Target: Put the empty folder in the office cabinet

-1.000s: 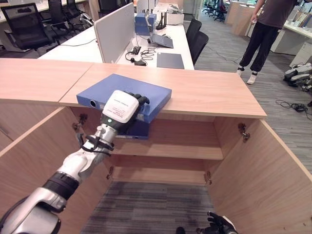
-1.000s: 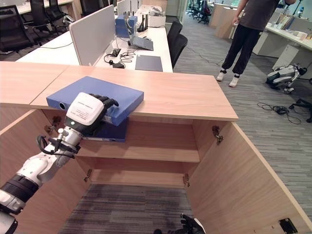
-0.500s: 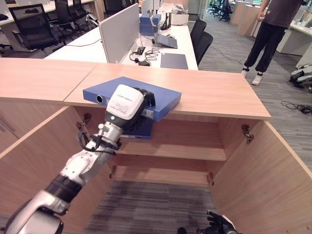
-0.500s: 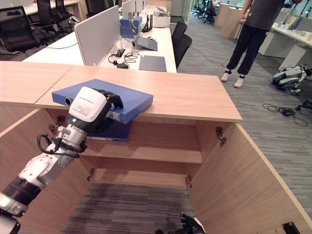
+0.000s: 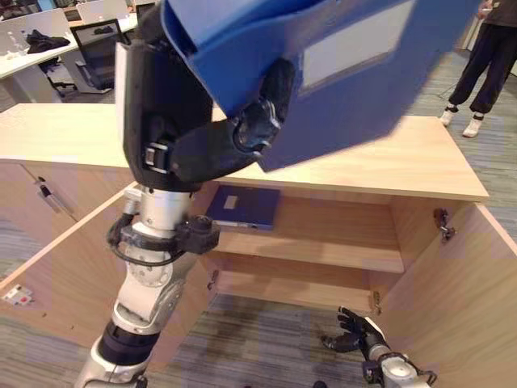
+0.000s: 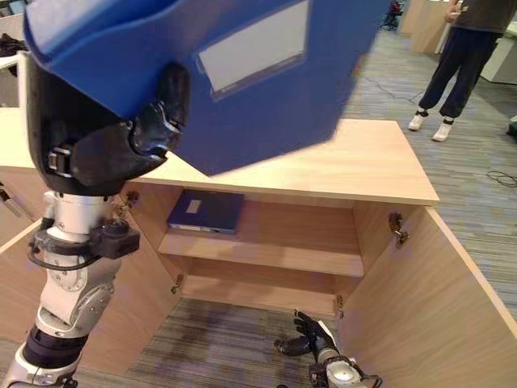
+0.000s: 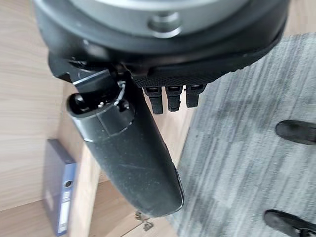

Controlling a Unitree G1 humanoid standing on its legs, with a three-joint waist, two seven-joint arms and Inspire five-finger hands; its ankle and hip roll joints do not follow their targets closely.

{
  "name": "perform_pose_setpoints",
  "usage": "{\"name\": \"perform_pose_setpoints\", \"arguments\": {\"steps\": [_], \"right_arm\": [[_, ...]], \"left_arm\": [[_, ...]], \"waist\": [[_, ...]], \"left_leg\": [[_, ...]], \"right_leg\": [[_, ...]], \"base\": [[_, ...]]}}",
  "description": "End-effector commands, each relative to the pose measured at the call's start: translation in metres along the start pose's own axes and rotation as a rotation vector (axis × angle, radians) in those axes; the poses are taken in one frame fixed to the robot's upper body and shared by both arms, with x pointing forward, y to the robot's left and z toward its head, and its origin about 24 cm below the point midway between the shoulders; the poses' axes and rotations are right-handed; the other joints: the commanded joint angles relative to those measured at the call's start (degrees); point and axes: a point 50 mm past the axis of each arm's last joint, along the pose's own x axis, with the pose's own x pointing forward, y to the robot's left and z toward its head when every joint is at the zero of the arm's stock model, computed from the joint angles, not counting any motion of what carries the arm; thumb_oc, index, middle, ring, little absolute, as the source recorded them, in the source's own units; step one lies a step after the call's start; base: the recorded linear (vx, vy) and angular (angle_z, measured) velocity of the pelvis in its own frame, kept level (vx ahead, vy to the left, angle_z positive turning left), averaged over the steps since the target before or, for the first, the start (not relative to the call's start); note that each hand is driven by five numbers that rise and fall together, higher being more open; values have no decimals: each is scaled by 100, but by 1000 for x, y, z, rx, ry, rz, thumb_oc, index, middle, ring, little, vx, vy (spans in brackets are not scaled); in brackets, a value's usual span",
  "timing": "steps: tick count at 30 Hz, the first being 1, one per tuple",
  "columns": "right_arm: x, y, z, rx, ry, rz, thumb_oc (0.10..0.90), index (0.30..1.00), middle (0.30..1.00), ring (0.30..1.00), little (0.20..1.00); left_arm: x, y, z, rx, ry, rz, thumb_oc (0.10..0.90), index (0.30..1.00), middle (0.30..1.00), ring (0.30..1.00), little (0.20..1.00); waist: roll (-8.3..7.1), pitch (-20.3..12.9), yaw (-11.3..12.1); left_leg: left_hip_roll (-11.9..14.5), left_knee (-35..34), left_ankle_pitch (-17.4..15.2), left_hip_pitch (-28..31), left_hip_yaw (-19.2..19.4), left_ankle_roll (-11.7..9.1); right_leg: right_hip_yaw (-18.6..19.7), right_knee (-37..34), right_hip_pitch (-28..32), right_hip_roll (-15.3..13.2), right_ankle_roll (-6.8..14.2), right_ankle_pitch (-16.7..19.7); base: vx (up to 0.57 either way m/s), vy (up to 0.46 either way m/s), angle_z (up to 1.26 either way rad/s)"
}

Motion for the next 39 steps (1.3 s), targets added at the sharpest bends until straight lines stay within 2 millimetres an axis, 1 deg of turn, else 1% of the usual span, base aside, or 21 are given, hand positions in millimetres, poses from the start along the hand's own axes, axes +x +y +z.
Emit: {"name": "perform_pose_setpoints", "arguments": {"steps": [1,2,3,4,7,8,9,12,13,15,16,19,20,21,23,24,27,28,30,34,39], "right_arm": [[11,-14,47,31,-164,-28,800,900,900,900,900],[10,-14,45,32,-157,-27,800,900,900,900,900],[10,-15,44,36,-151,-25,800,900,900,900,900],[10,-15,44,36,-151,-25,800,900,900,900,900],[9,-16,45,55,-155,-21,800,900,900,900,900],[10,-20,49,67,-171,-25,800,900,900,900,900],[9,-21,51,71,-181,-27,800,900,900,900,900],[9,-24,62,107,-224,-36,800,900,900,900,900],[9,-24,62,107,-224,-35,800,900,900,900,900],[8,-28,71,148,-268,-45,800,900,900,900,900],[6,-31,80,194,-315,-46,800,900,900,900,900],[2,-38,92,245,-381,-52,800,900,900,900,900],[2,-38,92,244,-381,-51,800,900,900,900,900],[-4,-47,107,269,-454,-61,800,900,900,900,900],[-7,-51,112,283,-482,-67,800,900,900,900,900],[-14,-61,126,311,-556,-82,800,900,900,900,900],[-24,-73,140,320,-639,-109,800,900,900,900,900],[-24,-73,140,319,-639,-109,800,900,900,900,900],[-34,-82,155,318,-710,-114,800,900,900,900,900],[-45,-84,167,282,-765,-71,800,900,900,900,900],[-51,-84,174,254,-782,-1,800,900,900,900,900]], "left_arm": [[28,-2,19,-150,-113,-108,400,300,300,300,300],[27,-1,17,-166,-88,-119,400,300,300,300,300],[22,2,11,-212,-18,-139,400,300,300,300,300],[22,2,11,-212,-18,-139,400,300,300,300,300],[15,10,5,-257,108,-192,400,300,300,300,300],[9,16,-1,-265,210,-216,400,300,300,300,300],[6,18,-2,-261,262,-237,400,300,300,300,300],[-4,27,-7,-220,370,-251,400,300,300,300,300],[-4,27,-7,-220,371,-251,400,300,300,300,300],[-11,33,-9,-180,438,-257,400,300,300,300,300],[-19,41,-11,-160,491,-239,400,300,300,300,300],[-31,51,-15,-135,543,-201,400,300,300,300,300],[-31,51,-14,-135,543,-200,400,300,300,300,300],[-40,61,-17,-119,581,-154,400,300,300,300,300],[-42,65,-18,-110,594,-142,400,300,300,300,300],[-49,72,-20,-98,615,-103,400,300,300,300,300],[-55,80,-20,-76,628,-58,400,300,300,300,300],[-55,80,-20,-77,628,-58,400,300,300,300,300],[-60,86,-21,-57,635,-19,400,300,300,300,300],[-63,92,-20,-32,639,3,400,300,300,300,300],[-67,95,-21,-31,630,33,400,300,300,300,300]], "waist": [[-41,63,-14],[-30,65,-10],[-9,64,2],[-11,63,0],[19,63,-2],[51,60,-2],[54,60,-4],[59,71,-8],[57,70,-10],[59,66,-5],[58,64,-3],[44,58,-1],[46,55,-6],[32,57,-10],[31,55,-18],[20,59,-31],[9,52,-48],[11,51,-49],[-11,50,-67],[-48,55,-77],[-86,59,-84]], "left_leg": [[320,-9,-197,292,133,-377],[318,-9,-190,292,127,-378],[320,-9,-181,292,128,-376],[320,-9,-181,292,128,-376],[331,-9,-161,291,136,-387],[339,-9,-148,290,146,-395],[338,-9,-204,333,147,-403],[345,-9,-188,347,158,-407],[345,-9,-188,347,159,-407],[346,-9,-178,342,163,-408],[348,-9,-170,342,169,-411],[347,-9,-167,335,170,-414],[347,-9,-167,335,170,-414],[349,-9,-171,334,176,-412],[345,-9,-170,332,172,-410],[345,-9,-173,327,167,-405],[336,-9,-185,331,169,-396],[336,-9,-185,331,169,-396],[332,-9,-197,328,180,-388],[342,-9,-200,319,184,-391],[338,-9,-212,317,200,-385]], "right_leg": [[-100,219,755,-284,503,-1175],[-103,219,760,-282,503,-1176],[-100,218,764,-277,504,-1179],[-99,217,764,-277,504,-1180],[-99,222,763,-276,525,-1168],[-95,216,753,-279,534,-1146],[-94,197,799,-291,541,-1192],[-74,197,790,-289,541,-1178],[-73,197,789,-290,541,-1178],[-62,193,783,-287,546,-1168],[-45,197,778,-290,547,-1164],[-38,192,771,-292,543,-1164],[-38,193,770,-291,543,-1164],[-34,187,762,-293,548,-1156],[-31,186,761,-292,550,-1157],[-23,194,749,-298,553,-1153],[-18,195,743,-300,559,-1151],[-18,195,743,-300,559,-1152],[-8,208,729,-304,565,-1147],[-16,211,721,-308,571,-1147],[-5,214,704,-307,570,-1136]], "base": [[-25,-16,10],[-24,-11,7],[0,0,0],[0,0,0],[0,0,0],[0,0,0],[0,0,0],[0,0,0],[0,0,0],[0,0,0],[0,0,0],[6,-1,-2],[0,0,0],[0,0,0],[0,0,0],[0,0,0],[0,0,0],[0,0,0],[0,0,0],[0,0,0],[0,0,0]]}}
